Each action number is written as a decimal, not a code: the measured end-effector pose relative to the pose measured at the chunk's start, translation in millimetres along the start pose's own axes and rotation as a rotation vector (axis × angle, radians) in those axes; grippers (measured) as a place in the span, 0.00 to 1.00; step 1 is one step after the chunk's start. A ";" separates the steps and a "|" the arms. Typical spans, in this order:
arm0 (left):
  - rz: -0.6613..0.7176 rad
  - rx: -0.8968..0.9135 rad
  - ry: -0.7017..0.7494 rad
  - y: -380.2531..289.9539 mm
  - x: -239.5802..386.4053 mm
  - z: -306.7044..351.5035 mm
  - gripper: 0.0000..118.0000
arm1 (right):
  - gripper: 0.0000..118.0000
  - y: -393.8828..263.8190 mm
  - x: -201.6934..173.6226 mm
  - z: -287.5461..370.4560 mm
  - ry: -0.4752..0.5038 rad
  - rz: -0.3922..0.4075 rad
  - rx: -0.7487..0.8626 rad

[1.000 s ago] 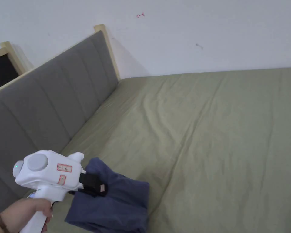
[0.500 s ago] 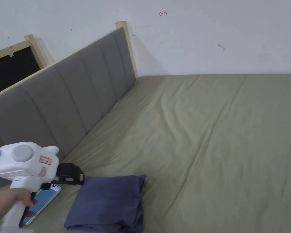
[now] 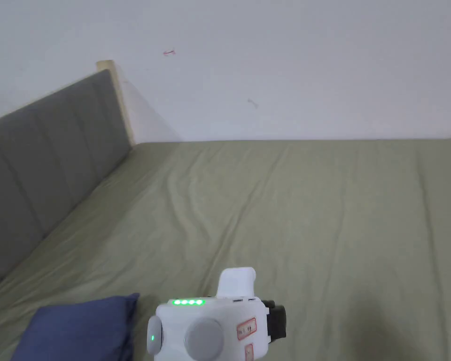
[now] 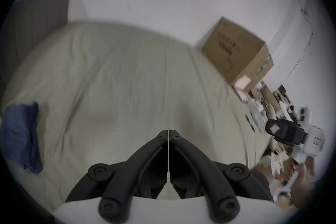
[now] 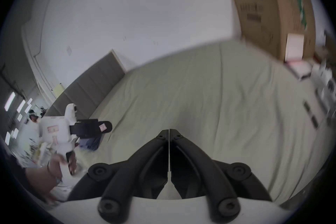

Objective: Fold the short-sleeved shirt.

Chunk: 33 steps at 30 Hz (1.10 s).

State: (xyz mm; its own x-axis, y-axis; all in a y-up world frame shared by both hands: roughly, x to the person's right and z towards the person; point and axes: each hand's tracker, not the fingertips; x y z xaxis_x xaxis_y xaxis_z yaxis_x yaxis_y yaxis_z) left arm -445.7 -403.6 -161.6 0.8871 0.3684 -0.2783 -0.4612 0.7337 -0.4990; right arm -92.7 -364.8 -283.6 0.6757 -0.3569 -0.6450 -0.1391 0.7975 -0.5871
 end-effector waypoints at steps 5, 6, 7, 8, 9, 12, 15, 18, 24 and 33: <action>-0.103 0.423 0.144 3.3 78.6 56.2 0.01 | 0.00 23.2 -30.1 49.3 -0.156 0.157 0.424; -0.144 0.513 0.203 4.1 91.3 67.2 0.01 | 0.00 25.8 -31.0 57.0 -0.190 0.169 0.507; -0.161 0.598 0.227 2.1 97.5 80.4 0.01 | 0.00 28.6 -31.0 62.1 -0.205 0.183 0.562; -0.178 0.677 0.233 0.8 104.2 94.3 0.01 | 0.00 32.3 -33.8 68.7 -0.223 0.196 0.604; -0.190 0.727 0.267 0.7 111.9 107.4 0.01 | 0.00 36.2 -35.8 74.5 -0.237 0.203 0.628; -0.190 0.808 0.334 3.4 126.5 131.1 0.01 | 0.00 44.4 -38.0 83.7 -0.234 0.226 0.648; -0.212 0.857 0.365 6.0 135.3 147.5 0.01 | 0.02 48.5 -39.6 90.9 -0.231 0.239 0.657; -0.248 0.883 0.369 5.9 140.3 158.7 0.06 | 0.29 52.0 -43.8 91.1 -0.281 0.255 0.644; -0.250 0.849 0.345 9.5 146.6 169.2 1.00 | 0.95 49.0 -57.3 98.8 -0.338 0.260 0.674; -0.261 0.804 0.352 11.1 150.9 169.1 1.00 | 1.00 48.4 -65.3 100.1 -0.365 0.269 0.666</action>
State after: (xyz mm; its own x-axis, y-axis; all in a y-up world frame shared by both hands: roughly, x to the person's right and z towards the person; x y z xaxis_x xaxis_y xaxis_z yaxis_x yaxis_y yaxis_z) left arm -313.5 -243.4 -70.4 0.8428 0.0368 -0.5369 0.0227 0.9943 0.1038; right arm -71.1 -254.2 -220.9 0.8905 -0.0213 -0.4545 0.0520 0.9971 0.0552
